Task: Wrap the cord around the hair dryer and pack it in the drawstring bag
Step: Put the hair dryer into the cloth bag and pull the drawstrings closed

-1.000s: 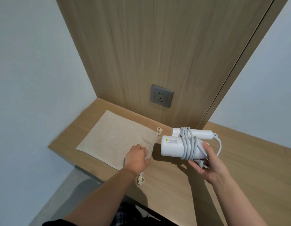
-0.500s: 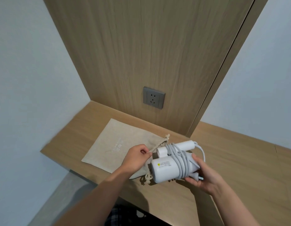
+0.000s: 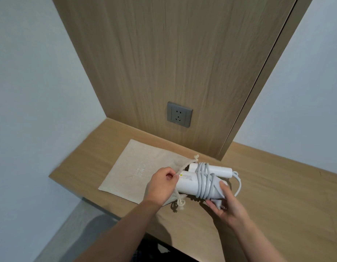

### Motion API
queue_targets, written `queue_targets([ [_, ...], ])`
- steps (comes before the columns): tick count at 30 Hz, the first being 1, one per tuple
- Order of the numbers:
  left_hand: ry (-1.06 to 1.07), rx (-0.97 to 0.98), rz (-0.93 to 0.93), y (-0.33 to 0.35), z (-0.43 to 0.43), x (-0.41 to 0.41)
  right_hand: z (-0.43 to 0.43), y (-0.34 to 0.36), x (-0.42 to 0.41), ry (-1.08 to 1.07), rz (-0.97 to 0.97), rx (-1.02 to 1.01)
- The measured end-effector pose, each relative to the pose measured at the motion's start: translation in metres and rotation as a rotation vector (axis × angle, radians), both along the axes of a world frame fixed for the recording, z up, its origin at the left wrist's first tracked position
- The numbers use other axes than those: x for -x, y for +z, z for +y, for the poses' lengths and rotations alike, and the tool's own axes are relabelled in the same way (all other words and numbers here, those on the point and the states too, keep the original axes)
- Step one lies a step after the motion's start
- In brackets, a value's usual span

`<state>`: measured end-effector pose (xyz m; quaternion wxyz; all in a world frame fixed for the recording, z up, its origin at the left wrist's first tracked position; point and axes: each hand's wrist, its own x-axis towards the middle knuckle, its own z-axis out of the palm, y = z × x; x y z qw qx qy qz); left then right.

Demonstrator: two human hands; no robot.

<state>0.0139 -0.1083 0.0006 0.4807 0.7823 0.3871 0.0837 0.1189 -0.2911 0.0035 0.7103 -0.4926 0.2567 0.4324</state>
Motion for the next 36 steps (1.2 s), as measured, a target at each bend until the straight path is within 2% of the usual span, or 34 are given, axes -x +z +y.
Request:
queue_targets([
  [7,-0.054,-0.158,-0.056,0.009,-0.01,-0.017,0.011,0.0,0.008,0.224,-0.257,-0.004],
  [10,-0.046,-0.154,-0.115,0.01,-0.008,-0.018,0.019,-0.001,0.007,0.177,-0.246,-0.053],
  [13,-0.181,-0.18,-0.161,0.014,-0.005,-0.016,0.024,0.004,0.003,0.094,-0.224,-0.075],
  [16,-0.275,-0.37,-0.091,0.017,-0.005,-0.017,0.033,0.008,0.004,0.017,-0.172,-0.059],
  [18,-0.251,-0.495,-0.011,0.013,-0.009,-0.014,0.04,0.007,0.006,0.006,-0.125,-0.056],
  [21,-0.194,-0.452,0.083,0.004,-0.015,-0.001,0.044,0.004,0.007,0.071,-0.07,-0.025],
  [24,-0.179,-0.369,0.105,-0.005,-0.014,0.01,0.042,0.004,0.004,0.171,-0.031,0.017],
  [27,-0.121,-0.304,0.127,-0.007,-0.009,0.014,0.042,0.005,0.003,0.185,-0.004,0.002],
  [33,-0.21,-0.295,0.146,-0.006,-0.008,0.012,0.063,0.009,0.022,-0.036,0.087,-0.271],
  [36,-0.169,-0.297,0.201,-0.005,-0.01,0.014,0.064,0.007,0.023,0.028,0.055,-0.357],
])
